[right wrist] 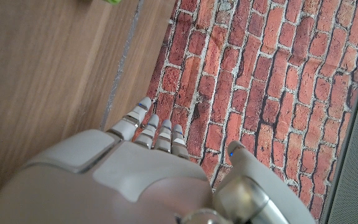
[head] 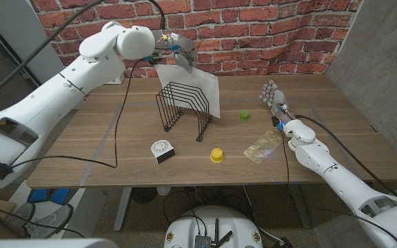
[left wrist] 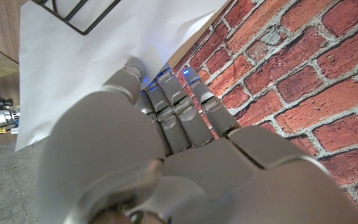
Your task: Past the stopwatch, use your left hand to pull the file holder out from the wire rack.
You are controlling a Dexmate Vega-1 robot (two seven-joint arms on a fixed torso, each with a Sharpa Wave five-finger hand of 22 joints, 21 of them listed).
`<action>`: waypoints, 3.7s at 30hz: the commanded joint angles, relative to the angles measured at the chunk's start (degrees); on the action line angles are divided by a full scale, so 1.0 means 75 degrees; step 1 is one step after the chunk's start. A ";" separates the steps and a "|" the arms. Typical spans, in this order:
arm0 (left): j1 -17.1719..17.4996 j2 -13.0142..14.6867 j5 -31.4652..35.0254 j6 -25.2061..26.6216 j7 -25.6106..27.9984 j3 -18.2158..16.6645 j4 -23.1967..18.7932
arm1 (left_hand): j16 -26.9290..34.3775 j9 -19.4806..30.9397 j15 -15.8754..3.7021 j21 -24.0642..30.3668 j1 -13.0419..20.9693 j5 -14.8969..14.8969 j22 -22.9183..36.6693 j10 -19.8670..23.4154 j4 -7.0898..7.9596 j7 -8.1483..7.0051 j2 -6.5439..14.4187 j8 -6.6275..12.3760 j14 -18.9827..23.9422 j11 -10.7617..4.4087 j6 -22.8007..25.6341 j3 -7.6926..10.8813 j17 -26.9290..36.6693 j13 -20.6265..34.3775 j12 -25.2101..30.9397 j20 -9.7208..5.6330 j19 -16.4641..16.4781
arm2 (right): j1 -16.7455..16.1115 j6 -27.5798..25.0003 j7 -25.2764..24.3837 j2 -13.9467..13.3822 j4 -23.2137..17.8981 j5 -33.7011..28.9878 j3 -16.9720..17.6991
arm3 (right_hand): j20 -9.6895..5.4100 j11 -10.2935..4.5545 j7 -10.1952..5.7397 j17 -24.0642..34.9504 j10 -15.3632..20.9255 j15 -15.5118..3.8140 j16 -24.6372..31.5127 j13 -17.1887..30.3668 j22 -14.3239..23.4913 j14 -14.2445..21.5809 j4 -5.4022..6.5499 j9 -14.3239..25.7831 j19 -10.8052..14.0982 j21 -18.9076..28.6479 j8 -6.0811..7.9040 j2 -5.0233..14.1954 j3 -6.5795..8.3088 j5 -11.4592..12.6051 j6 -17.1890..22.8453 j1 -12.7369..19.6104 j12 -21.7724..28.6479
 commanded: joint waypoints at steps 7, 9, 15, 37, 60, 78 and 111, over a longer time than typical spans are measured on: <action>-0.0076 0.0199 -0.0205 0.0341 -0.0145 -0.0246 -0.0387 | -0.0012 0.0017 -0.0088 0.0016 -0.0017 -0.0003 0.0027 0.0078 0.0021 -0.0002 0.0020 0.0038 -0.0011 0.0017 0.0072 -0.0021 0.0026 0.0038 0.0001 -0.1109 0.0012 | -0.0090 -0.0009 -0.0049 -0.0056 -0.0154 -0.0053 -0.0012 | -0.0107 0.0001 0.0000 0.0033 0.0048 -0.0072 0.0038 0.0015 0.0040 -0.0009 0.0016 0.0032 0.0062 -0.0017 -0.0003 0.0924 0.0066 -0.0006 0.0053 0.0013 -0.0004; -0.0066 0.0211 -0.0271 0.0408 -0.0148 -0.0298 -0.0418 | -0.0012 0.0018 -0.0089 0.0018 -0.0018 -0.0001 0.0029 0.0092 0.0018 -0.0020 0.0023 0.0047 -0.0012 -0.0009 0.0095 -0.0024 0.0028 0.0039 0.0001 -0.1109 0.0017 | -0.0092 -0.0016 -0.0051 -0.0061 -0.0164 -0.0060 -0.0016 | -0.0107 0.0001 -0.0002 0.0034 0.0047 -0.0069 0.0040 0.0015 0.0040 -0.0007 0.0015 0.0032 0.0063 -0.0019 -0.0004 0.0925 0.0067 -0.0007 0.0051 0.0014 -0.0004; -0.0040 0.0273 -0.0441 0.0471 -0.0065 -0.0420 -0.0488 | -0.0002 0.0020 -0.0090 0.0023 -0.0024 0.0004 0.0032 0.0146 0.0024 -0.0042 0.0054 0.0055 0.0009 0.0018 0.0122 -0.0025 0.0035 0.0041 0.0006 -0.1107 0.0033 | -0.0084 -0.0029 -0.0054 -0.0083 -0.0187 -0.0100 -0.0034 | -0.0106 -0.0008 -0.0003 0.0040 0.0045 -0.0072 0.0043 0.0014 0.0040 -0.0012 0.0005 0.0031 0.0063 -0.0026 -0.0005 0.0930 0.0074 -0.0011 0.0051 0.0023 -0.0005; 0.0296 0.0530 -0.0869 0.0993 0.0715 -0.0915 -0.0817 | 0.0004 0.0029 -0.0089 0.0031 -0.0016 0.0032 0.0036 0.0140 0.0010 -0.0021 0.0118 0.0036 0.0048 0.0004 0.0089 -0.0025 0.0041 0.0045 -0.0040 -0.1107 0.0069 | -0.0006 -0.0044 -0.0060 -0.0083 -0.0149 -0.0189 -0.0079 | -0.0106 -0.0007 -0.0013 0.0064 0.0042 -0.0088 0.0060 0.0013 0.0040 -0.0029 -0.0036 0.0030 0.0067 -0.0050 -0.0007 0.0946 0.0111 -0.0026 0.0046 0.0072 -0.0005; 0.0984 0.0805 -0.1127 0.3374 0.1473 -0.1345 -0.1831 | -0.0013 0.0037 -0.0086 0.0032 -0.0031 0.0057 0.0034 0.0109 0.0007 0.0045 0.0169 0.0005 0.0052 0.0039 0.0017 -0.0016 0.0032 0.0047 -0.0066 -0.1096 0.0089 | -0.0014 -0.0073 -0.0113 -0.0120 -0.0156 -0.0247 -0.0085 | -0.0108 -0.0030 -0.0016 0.0086 0.0044 -0.0092 0.0086 0.0012 0.0040 -0.0027 -0.0072 0.0030 0.0074 -0.0068 -0.0005 0.0943 0.0153 -0.0045 0.0054 0.0120 -0.0003; 0.1657 0.0883 -0.2010 0.4654 0.2885 -0.1771 -0.2285 | -0.0021 0.0041 -0.0087 0.0032 -0.0049 0.0067 0.0033 0.0096 0.0004 0.0063 0.0194 0.0002 0.0044 0.0029 0.0013 -0.0013 0.0032 0.0048 -0.0069 -0.1089 0.0103 | 0.0047 0.0061 -0.0059 -0.0079 0.0021 -0.0274 -0.0088 | -0.0113 -0.0033 -0.0026 0.0097 0.0049 -0.0108 0.0098 0.0012 0.0041 -0.0032 -0.0088 0.0030 0.0076 -0.0076 -0.0004 0.0944 0.0176 -0.0055 0.0058 0.0144 -0.0001; 0.3412 0.0734 -0.5663 0.6429 0.5571 -0.3855 -0.3131 | -0.0003 0.0047 -0.0083 0.0038 -0.0043 0.0088 0.0030 0.0150 -0.0016 0.0207 0.0233 -0.0022 0.0110 0.0086 -0.0024 0.0002 0.0039 0.0047 -0.0047 -0.1067 0.0141 | -0.0055 0.0274 -0.0038 -0.0088 -0.0078 -0.0261 -0.0028 | -0.0139 -0.0060 -0.0060 0.0119 0.0076 -0.0129 0.0115 0.0012 0.0043 -0.0017 -0.0007 0.0031 0.0101 -0.0077 0.0007 0.0973 0.0236 -0.0057 0.0102 0.0102 0.0008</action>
